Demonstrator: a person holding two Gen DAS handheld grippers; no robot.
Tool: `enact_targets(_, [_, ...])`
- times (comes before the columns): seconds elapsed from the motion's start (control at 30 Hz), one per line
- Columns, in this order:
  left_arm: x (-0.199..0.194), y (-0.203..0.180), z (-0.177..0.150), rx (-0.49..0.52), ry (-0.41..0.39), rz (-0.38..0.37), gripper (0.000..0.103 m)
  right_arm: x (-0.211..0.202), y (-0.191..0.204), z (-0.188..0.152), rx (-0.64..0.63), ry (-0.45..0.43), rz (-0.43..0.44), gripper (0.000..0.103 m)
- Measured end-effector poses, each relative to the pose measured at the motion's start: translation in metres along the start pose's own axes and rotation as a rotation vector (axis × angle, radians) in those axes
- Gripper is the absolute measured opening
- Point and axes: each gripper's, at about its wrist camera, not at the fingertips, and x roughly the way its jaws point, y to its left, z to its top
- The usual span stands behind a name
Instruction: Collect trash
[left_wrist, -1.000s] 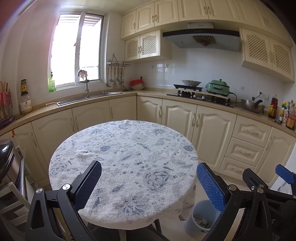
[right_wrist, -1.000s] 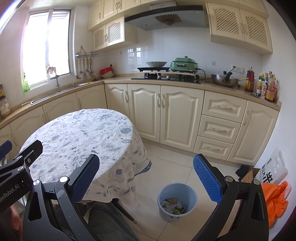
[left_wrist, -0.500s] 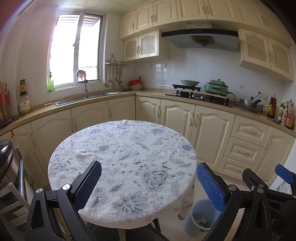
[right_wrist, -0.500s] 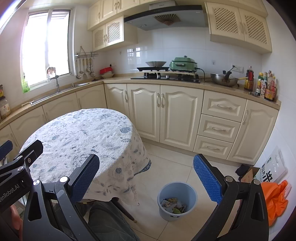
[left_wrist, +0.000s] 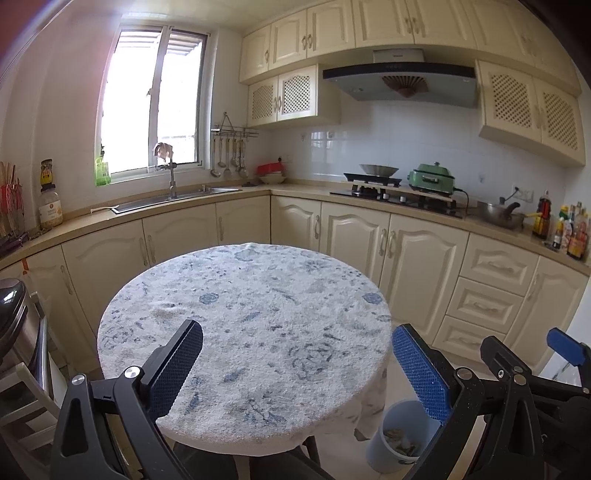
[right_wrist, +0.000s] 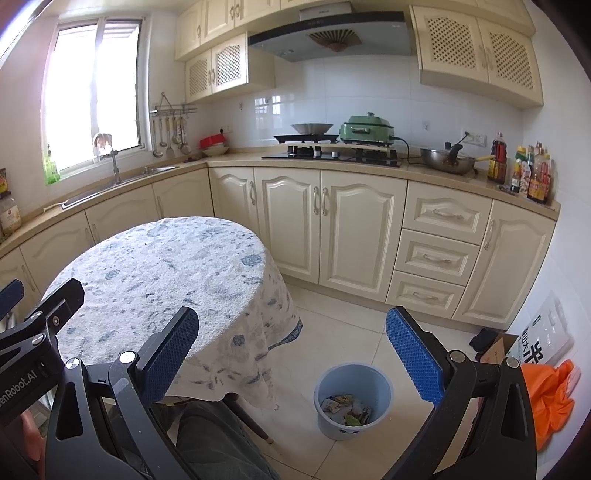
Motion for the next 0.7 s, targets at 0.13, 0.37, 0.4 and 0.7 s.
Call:
enact_targets(0.13, [-0.0007, -0.0001, -0.0002, -0.003, 0.002, -0.001, 0.101, -0.0005, 0.0002, -0.0003, 0.004, 0.006, 0.009, 0.103])
enact_targets(0.37, [-0.0038, -0.0006, 0.0003, -0.006, 0.0, 0.004, 0.101, -0.0019, 0.0008, 0.0002, 0.006, 0.007, 0.015, 0.103])
enact_targets(0.4, [-0.0038, -0.0006, 0.0004, -0.006, 0.001, 0.003, 0.101, -0.0023, 0.0005, 0.0004, 0.008, 0.008, 0.017, 0.103])
enact_targets(0.7, [-0.0048, -0.0011, 0.0009, -0.008, 0.002, 0.001, 0.101, -0.0041, -0.0017, 0.0023, 0.011, 0.011, 0.021, 0.103])
